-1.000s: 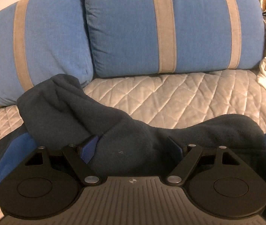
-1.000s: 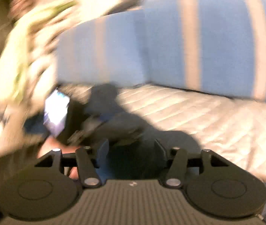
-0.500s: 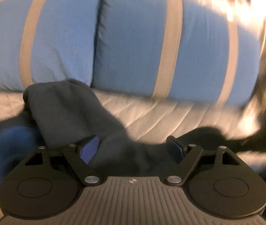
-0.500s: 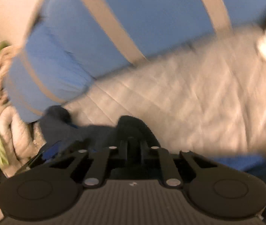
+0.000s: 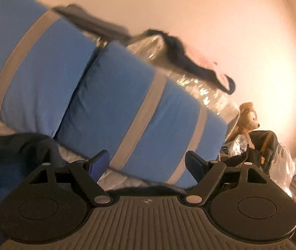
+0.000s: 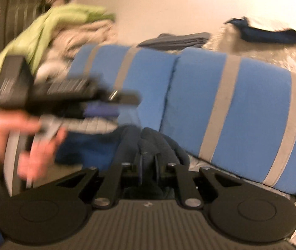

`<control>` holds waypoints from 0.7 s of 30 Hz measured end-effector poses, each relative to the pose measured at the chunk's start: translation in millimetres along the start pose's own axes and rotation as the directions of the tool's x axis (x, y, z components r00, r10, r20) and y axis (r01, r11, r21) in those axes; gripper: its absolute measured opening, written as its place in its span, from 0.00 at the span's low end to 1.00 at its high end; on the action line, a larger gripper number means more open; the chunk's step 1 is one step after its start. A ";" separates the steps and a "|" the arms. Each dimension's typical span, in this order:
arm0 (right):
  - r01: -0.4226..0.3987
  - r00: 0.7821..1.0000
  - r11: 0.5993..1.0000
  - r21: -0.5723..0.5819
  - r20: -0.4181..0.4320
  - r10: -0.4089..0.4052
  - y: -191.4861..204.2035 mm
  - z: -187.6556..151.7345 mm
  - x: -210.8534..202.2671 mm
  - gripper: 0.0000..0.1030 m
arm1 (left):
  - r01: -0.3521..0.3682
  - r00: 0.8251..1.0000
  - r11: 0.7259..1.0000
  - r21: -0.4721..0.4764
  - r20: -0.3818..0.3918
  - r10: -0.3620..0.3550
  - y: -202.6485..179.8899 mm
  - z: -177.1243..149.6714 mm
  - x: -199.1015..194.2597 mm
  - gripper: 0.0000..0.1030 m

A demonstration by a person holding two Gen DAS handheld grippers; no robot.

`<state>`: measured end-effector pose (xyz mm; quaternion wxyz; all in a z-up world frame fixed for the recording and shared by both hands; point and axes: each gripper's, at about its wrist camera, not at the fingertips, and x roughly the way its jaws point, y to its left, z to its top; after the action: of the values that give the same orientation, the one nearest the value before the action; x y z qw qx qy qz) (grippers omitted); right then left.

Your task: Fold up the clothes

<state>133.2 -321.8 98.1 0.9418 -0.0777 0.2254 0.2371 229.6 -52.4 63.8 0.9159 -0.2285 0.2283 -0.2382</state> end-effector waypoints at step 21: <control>0.036 0.994 0.979 -0.201 -0.097 -0.057 84.8 -53.2 -13.0 0.64 | -0.013 0.816 0.990 -0.139 -0.574 -0.070 27.9 -35.6 34.5 0.06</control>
<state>61.5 -266.5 53.6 0.9217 -0.1890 0.2466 0.2321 247.1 -60.3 10.2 0.7821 -0.2112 0.5073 -0.2938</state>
